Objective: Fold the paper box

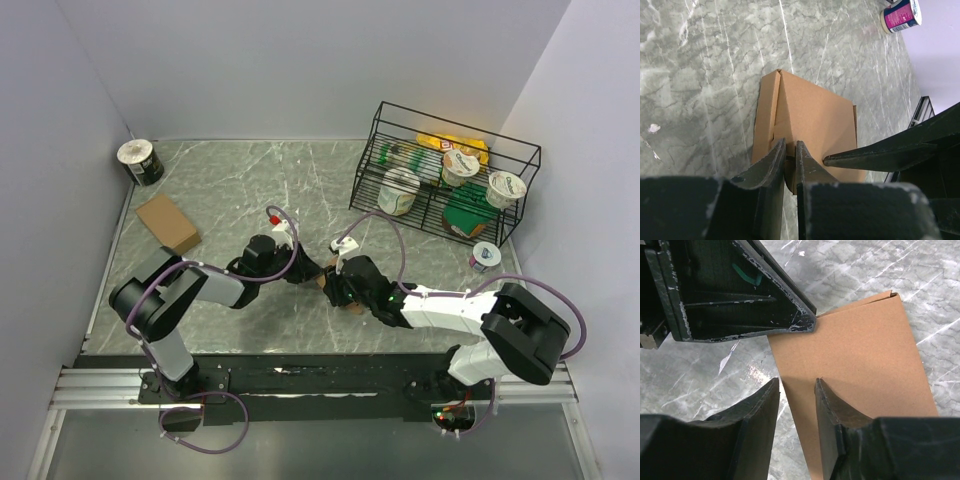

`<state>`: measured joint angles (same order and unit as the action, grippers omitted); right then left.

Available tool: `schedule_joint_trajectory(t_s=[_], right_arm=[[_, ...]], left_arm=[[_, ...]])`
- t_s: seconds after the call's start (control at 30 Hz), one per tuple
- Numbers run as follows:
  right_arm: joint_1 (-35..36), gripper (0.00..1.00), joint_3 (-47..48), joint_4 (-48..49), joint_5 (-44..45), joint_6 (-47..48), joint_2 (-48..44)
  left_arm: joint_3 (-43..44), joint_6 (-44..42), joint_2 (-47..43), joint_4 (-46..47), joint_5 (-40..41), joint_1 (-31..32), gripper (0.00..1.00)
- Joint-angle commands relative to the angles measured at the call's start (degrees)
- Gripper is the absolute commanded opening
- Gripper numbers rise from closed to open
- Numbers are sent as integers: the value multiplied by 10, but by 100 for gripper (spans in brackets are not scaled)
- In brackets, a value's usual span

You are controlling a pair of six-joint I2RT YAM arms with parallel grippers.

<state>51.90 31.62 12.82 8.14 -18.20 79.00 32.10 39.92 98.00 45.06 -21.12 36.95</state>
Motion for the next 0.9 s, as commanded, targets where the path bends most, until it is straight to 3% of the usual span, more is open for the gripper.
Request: schedule_joint_trajectory(t_s=[0.0, 0.33, 0.53, 0.67, 0.87], right_arm=[[4, 44, 3, -41, 11, -3, 7], [2, 48, 6, -57, 23, -8, -10], [-4, 57, 18, -89, 15, -10, -56], [-13, 63, 33, -117, 6, -18, -83], [-47, 63, 39, -125, -16, -21, -70]], left_arm=[[-15, -13, 14, -55, 2, 10, 2], [-55, 14, 17, -39, -2, 10, 1], [-92, 38, 22, -15, 20, 15, 1], [-83, 40, 23, -25, 35, 35, 1], [-48, 34, 14, -56, 45, 44, 3]])
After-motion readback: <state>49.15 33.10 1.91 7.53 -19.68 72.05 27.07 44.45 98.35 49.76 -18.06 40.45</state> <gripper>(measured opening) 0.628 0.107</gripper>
